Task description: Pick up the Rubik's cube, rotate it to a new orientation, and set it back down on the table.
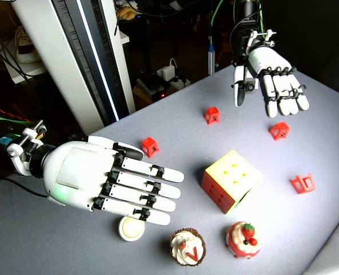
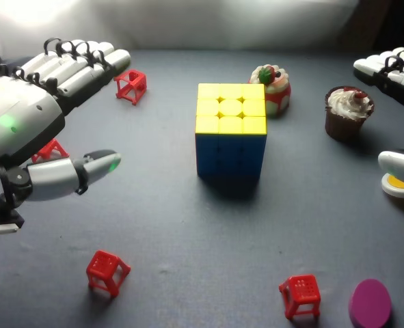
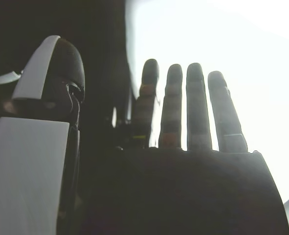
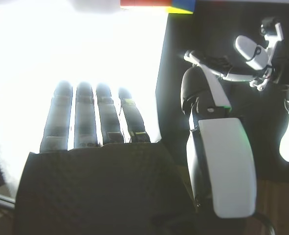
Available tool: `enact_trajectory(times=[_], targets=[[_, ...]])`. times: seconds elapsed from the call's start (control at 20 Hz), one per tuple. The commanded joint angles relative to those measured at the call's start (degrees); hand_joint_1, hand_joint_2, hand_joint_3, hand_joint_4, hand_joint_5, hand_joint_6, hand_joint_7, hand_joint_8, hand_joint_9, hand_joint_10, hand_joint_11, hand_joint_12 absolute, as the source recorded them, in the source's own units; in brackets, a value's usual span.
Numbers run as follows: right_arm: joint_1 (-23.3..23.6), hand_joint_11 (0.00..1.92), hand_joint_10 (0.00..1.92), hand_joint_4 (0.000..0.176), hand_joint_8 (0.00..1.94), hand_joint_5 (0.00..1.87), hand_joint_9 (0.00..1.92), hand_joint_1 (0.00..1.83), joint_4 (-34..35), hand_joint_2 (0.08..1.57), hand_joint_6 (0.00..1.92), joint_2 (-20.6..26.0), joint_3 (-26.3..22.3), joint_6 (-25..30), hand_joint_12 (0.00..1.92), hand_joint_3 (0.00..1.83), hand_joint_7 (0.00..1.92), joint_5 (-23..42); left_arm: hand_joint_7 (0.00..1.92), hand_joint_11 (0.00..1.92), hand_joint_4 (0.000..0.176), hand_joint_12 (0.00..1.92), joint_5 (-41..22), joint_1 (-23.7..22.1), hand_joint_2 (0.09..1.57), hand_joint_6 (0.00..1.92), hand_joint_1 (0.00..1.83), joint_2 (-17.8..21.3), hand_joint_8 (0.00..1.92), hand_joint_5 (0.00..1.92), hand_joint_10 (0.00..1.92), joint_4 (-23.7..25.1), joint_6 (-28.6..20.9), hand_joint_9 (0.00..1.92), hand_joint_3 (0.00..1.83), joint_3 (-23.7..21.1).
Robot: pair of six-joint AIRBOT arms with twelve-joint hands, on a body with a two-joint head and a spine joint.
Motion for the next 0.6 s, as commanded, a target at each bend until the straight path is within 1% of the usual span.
enact_trajectory(times=[0.0, 0.05, 0.15, 0.2, 0.25, 0.3, 0.35, 0.4, 0.5, 0.55], targets=[[0.8, 0.0, 0.0, 0.0, 0.0, 0.0, 0.0, 0.36, 0.7, 1.31, 0.0, 0.2, 0.2, -0.1, 0.0, 0.03, 0.0, 6.7, 0.0, 0.04, 0.005, 0.03, -6.3, -0.8, 1.22, 0.0, 0.39, 0.0, 0.0, 0.0, 0.0, -0.2, -0.2, 0.0, 0.02, 0.3], [0.8, 0.0, 0.0, 0.0, 0.0, 0.0, 0.0, 0.39, 0.7, 1.31, 0.0, 0.2, 0.2, -0.1, 0.0, 0.03, 0.0, 6.7, 0.0, 0.01, 0.002, 0.28, -6.1, -1.0, 1.23, 0.0, 0.4, 0.0, 0.0, 0.0, 0.0, -0.1, -0.3, 0.0, 0.0, 0.3], [0.8, 0.0, 0.0, 0.0, 0.0, 0.0, 0.0, 0.38, 0.8, 1.31, 0.0, 0.2, 0.2, -0.1, 0.0, 0.02, 0.0, 6.7, 0.0, 0.0, 0.0, 0.64, -4.9, -1.7, 1.22, 0.0, 0.46, -0.1, 0.0, 0.0, 0.0, 0.4, -0.4, 0.0, 0.0, 0.4], [0.7, 0.0, 0.0, 0.0, 0.0, 0.0, 0.0, 0.35, 1.0, 1.31, 0.0, 0.3, 0.2, -0.1, 0.0, 0.01, 0.0, 6.7, 0.0, 0.0, 0.002, 0.45, -3.8, -2.6, 1.21, 0.0, 0.48, -0.3, 0.0, 0.0, 0.0, 0.8, -0.5, 0.0, 0.0, 0.6], [0.5, 0.0, 0.0, 0.0, 0.0, 0.0, 0.0, 0.37, 1.2, 1.31, 0.0, 0.3, 0.2, -0.1, 0.0, 0.01, 0.0, 6.7, 0.0, 0.0, 0.011, 0.13, -2.5, -3.7, 1.19, 0.0, 0.5, -0.6, 0.0, 0.0, 0.0, 1.4, -0.5, 0.0, 0.0, 0.8], [0.2, 0.0, 0.0, 0.0, 0.0, 0.0, 0.0, 0.37, 1.7, 1.31, 0.0, 0.3, 0.2, -0.2, 0.0, 0.01, 0.0, 6.8, 0.0, 0.0, 0.013, 0.03, -0.3, -5.3, 1.19, 0.0, 0.51, -1.0, 0.0, 0.0, 0.0, 2.1, -0.5, 0.0, 0.0, 1.2], [0.1, 0.0, 0.0, 0.0, 0.0, 0.0, 0.0, 0.39, 1.9, 1.31, 0.0, 0.3, 0.2, -0.3, 0.0, 0.01, 0.0, 6.8, 0.0, 0.0, 0.015, 0.0, 1.4, -6.6, 1.17, 0.0, 0.55, -1.4, 0.0, 0.0, 0.0, 2.8, -0.6, 0.0, 0.0, 1.5], [-0.3, 0.0, 0.0, 0.0, 0.0, 0.0, 0.0, 0.38, 2.4, 1.32, 0.0, 0.3, 0.2, -0.3, 0.0, 0.01, 0.0, 6.8, 0.0, 0.0, 0.014, 0.0, 4.8, -9.0, 1.15, 0.0, 0.59, -2.2, 0.0, 0.0, 0.0, 4.0, -0.7, 0.0, 0.0, 2.1], [-0.7, 0.0, 0.0, 0.0, 0.0, 0.0, 0.0, 0.38, 3.0, 1.32, 0.0, 0.3, 0.2, -0.4, 0.0, 0.01, 0.0, 7.0, 0.0, 0.0, 0.014, 0.0, 8.2, -11.7, 1.15, 0.0, 0.6, -3.3, 0.0, 0.0, 0.0, 5.5, -0.7, 0.0, 0.0, 2.6], [-1.2, 0.0, 0.0, 0.0, 0.0, 0.0, 0.0, 0.41, 3.8, 1.32, 0.0, 0.3, 0.2, -0.4, 0.0, 0.01, 0.0, 7.2, 0.0, 0.0, 0.022, 0.0, 12.2, -14.6, 1.12, 0.0, 0.61, -4.9, 0.0, 0.0, 0.0, 6.7, -0.6, 0.0, 0.0, 3.8]])
